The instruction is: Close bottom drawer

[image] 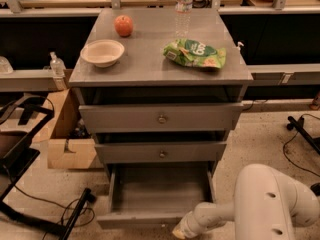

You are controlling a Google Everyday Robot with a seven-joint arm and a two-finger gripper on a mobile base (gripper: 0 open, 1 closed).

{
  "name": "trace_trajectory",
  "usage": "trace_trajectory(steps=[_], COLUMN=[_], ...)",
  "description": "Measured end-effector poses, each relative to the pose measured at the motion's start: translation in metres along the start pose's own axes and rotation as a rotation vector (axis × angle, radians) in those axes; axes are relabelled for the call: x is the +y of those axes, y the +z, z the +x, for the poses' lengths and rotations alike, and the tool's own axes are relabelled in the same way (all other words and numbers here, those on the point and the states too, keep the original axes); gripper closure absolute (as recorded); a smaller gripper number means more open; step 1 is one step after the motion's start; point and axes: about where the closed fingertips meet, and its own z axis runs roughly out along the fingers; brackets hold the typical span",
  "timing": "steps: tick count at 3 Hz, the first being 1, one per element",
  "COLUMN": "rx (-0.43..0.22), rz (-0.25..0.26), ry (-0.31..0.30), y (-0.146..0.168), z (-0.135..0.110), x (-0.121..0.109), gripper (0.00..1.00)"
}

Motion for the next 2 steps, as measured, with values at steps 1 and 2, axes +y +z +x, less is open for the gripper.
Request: trace_trajectory(steps=[1,2], rx=[0.000,-0.020], rz=[0.000,0.007], ry=[0.000,-0.011], y=[0.000,0.005], z=[0.001,-0.016], x=[0.001,-0.019], gripper=[1.00,1.00])
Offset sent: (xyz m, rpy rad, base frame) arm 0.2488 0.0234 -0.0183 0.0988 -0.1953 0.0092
